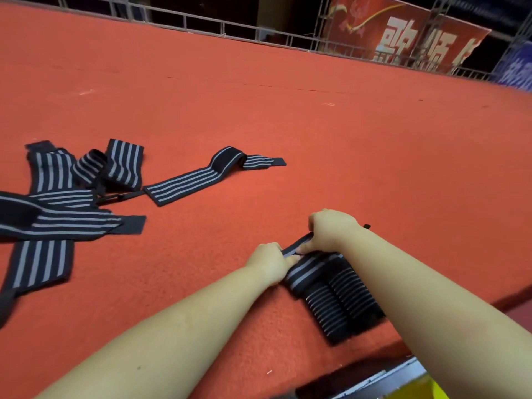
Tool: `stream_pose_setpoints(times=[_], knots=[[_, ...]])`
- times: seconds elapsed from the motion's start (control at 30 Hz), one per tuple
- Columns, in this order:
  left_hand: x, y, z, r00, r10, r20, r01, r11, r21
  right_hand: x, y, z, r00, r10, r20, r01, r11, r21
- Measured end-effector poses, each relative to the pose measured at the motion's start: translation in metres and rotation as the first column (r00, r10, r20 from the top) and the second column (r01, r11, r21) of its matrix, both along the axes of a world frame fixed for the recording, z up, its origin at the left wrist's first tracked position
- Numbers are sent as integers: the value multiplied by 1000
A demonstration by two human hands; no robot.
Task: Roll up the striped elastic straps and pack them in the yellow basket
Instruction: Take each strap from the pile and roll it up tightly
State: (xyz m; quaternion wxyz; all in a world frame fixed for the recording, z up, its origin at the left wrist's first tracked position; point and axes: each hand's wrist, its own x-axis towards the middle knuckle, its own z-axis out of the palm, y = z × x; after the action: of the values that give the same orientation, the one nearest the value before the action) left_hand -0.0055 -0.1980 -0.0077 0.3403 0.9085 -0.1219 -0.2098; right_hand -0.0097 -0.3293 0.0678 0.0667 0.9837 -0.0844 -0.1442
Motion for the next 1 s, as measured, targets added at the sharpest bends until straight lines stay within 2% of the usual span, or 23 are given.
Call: stream_pose_setpoints(times=[0.1, 0.33, 0.43, 0.57, 0.73, 0.8, 0.87, 0.93, 1.0], knots=[[4, 16, 5, 999, 39, -15, -40, 997, -66, -2, 14, 4, 992, 95, 89, -94, 996, -8], [26, 86, 25, 950, 299, -93, -313, 909, -277, 8, 74, 4, 984, 145, 108, -173, 926, 336], [28, 137, 28, 918, 385, -89, -394, 875, -281, 20, 116, -4, 983, 147, 113, -183, 869, 459], [23, 217, 30, 851, 524, -21, -516, 830, -211, 38, 188, -18, 968, 216, 125, -249, 810, 532], [25, 308, 26, 715, 699, -1, -686, 701, -195, 53, 270, -34, 942, 311, 128, -326, 751, 575], [29, 333, 23, 678, 732, -60, -721, 648, -245, 61, 292, -43, 944, 298, 143, -324, 752, 574], [35, 345, 18, 626, 745, -232, -769, 540, -341, 69, 304, -52, 958, 231, 170, -287, 770, 570], [39, 343, 17, 580, 680, -448, -810, 422, -407, 79, 308, -63, 976, 116, 186, -205, 783, 587], [44, 333, 14, 578, 606, -547, -813, 370, -449, 90, 308, -74, 982, 27, 184, -135, 785, 605]])
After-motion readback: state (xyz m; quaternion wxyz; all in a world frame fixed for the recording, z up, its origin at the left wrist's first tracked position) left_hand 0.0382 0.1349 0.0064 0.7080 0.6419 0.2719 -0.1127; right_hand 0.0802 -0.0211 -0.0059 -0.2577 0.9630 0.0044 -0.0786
